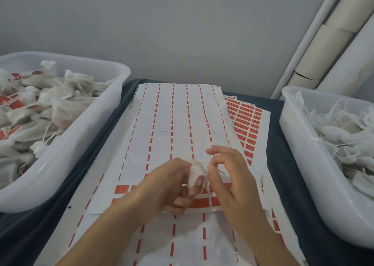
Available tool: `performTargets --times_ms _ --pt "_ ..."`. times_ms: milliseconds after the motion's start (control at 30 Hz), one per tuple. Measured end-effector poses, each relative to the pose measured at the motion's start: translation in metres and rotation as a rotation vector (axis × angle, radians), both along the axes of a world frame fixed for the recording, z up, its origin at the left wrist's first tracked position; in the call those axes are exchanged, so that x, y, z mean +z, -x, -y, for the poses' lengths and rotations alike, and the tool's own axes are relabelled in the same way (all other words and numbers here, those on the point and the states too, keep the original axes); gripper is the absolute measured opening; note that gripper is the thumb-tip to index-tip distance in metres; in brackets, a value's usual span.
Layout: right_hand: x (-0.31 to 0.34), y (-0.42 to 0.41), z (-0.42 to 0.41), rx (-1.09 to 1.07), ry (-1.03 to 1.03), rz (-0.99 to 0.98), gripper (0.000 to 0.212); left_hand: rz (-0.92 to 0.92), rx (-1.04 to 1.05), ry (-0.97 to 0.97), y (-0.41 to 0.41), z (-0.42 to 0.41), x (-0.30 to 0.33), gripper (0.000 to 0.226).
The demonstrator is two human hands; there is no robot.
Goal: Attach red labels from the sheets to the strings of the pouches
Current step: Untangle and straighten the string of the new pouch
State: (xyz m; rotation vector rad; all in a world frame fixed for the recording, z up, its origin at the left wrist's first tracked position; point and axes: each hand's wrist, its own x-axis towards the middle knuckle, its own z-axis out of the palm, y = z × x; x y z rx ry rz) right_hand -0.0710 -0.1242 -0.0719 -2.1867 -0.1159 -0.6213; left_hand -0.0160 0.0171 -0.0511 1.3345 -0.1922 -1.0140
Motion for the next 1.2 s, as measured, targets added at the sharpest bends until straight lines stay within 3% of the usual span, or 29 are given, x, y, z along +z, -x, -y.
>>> performTargets --times_ms 200,400,533,667,767,867,1000,1133,1200 --pt "-0.007 0.003 -0.009 0.094 -0.072 -0.09 0.008 0.217 -0.151 -0.098 0.002 -0.004 -0.009 0.029" --pt "-0.008 0.0 -0.005 0.002 -0.087 -0.049 0.01 0.352 -0.044 -0.129 0.002 -0.005 -0.008 0.033" --pt "-0.011 -0.001 -0.009 0.072 -0.024 0.042 0.013 0.323 -0.105 -0.119 0.006 -0.005 -0.005 0.036" --pt "-0.013 0.002 -0.011 0.105 -0.007 -0.02 0.006 0.343 -0.115 -0.155 0.007 -0.004 -0.006 0.035" --pt "-0.011 0.001 -0.008 -0.036 -0.09 -0.032 0.015 0.437 -0.027 -0.179 0.006 0.001 -0.005 0.031" --pt "-0.007 -0.001 -0.006 -0.112 -0.164 -0.06 0.009 0.55 0.139 -0.205 0.007 0.004 -0.01 0.028" --pt "-0.001 -0.002 -0.002 -0.069 -0.304 -0.198 0.017 0.765 0.152 -0.173 0.014 0.007 -0.014 0.011" --pt "0.005 -0.005 0.004 -0.017 -0.484 -0.307 0.035 0.801 0.149 -0.106 0.017 0.006 -0.014 0.012" --pt "0.008 -0.004 0.005 -0.002 -0.518 -0.334 0.03 0.81 0.149 -0.102 0.017 0.007 -0.014 0.011"
